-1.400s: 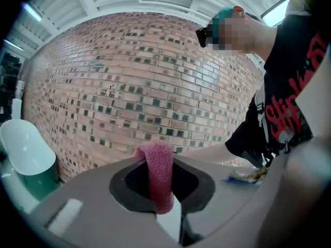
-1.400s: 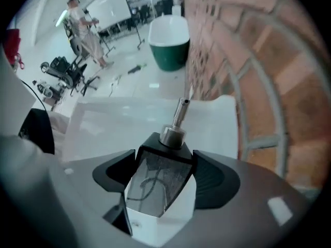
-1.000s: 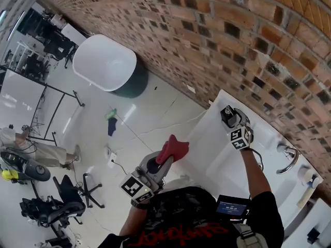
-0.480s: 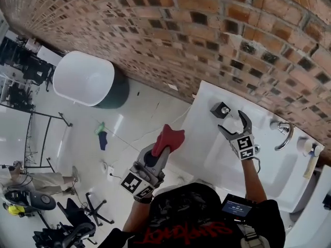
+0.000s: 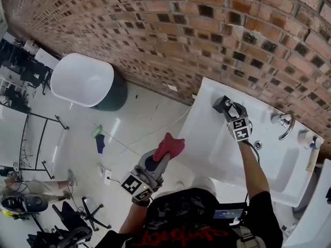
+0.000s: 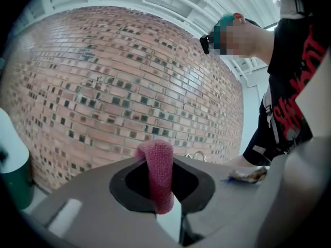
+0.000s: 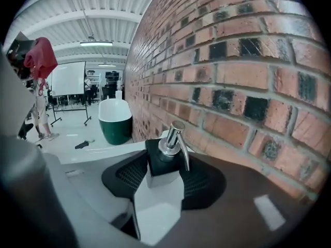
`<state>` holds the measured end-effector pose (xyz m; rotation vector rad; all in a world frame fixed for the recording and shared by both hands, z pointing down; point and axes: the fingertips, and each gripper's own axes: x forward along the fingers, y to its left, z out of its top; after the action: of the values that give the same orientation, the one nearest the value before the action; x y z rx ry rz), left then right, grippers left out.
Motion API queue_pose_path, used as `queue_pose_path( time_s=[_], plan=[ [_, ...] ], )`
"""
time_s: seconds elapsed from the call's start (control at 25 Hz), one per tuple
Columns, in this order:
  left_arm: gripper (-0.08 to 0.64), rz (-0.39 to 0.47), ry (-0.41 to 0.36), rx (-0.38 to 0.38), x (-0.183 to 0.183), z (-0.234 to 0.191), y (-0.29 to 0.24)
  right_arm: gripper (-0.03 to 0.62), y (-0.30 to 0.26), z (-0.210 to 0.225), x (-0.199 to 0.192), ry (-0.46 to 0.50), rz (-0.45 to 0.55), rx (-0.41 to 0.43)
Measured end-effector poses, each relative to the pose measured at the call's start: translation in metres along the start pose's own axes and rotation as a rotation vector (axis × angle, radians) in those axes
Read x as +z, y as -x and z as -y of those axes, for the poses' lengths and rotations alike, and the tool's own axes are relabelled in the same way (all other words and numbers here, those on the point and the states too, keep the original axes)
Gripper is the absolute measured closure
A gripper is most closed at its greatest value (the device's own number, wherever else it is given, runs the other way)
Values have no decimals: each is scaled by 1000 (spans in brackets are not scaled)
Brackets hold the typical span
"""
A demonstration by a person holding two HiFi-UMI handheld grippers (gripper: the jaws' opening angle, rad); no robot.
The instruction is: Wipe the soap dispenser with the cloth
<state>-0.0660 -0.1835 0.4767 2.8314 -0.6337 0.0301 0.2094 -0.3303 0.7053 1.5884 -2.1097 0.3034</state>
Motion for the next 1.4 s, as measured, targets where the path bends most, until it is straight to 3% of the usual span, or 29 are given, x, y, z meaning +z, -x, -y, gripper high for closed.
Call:
queue_pose_path(
  time_s=[0.12, 0.36, 0.44, 0.56, 0.68, 0.84, 1.12, 1.28, 1.4],
  plan=[
    [515, 4, 2, 48, 4, -6, 13, 407, -13, -7, 7, 31, -27, 7],
    [515, 34, -16, 70, 20, 1, 15, 414, -39, -16, 21, 116, -85, 68],
    [515, 32, -44, 85, 18, -2, 13, 413, -43, -16, 22, 106, -85, 90],
    [515, 12, -35, 32, -1, 6, -13, 372, -6, 12, 11, 46, -79, 46],
    [515, 22, -36, 29, 15, 6, 1, 354, 39, 12, 21, -5, -6, 9],
    [515, 79, -73, 51, 46, 11, 48, 359, 105, -52, 51, -32, 122, 53],
    [515, 148, -72, -51, 63, 56, 124, 399, 238, -176, 87, -107, 285, 65],
    [515, 139, -48, -182, 45, 97, 163, 416, 314, -242, 89, -142, 341, -6],
    [515, 147, 16, -297, 31, 125, 182, 433, 367, -290, 88, -138, 306, -72]
  ],
)
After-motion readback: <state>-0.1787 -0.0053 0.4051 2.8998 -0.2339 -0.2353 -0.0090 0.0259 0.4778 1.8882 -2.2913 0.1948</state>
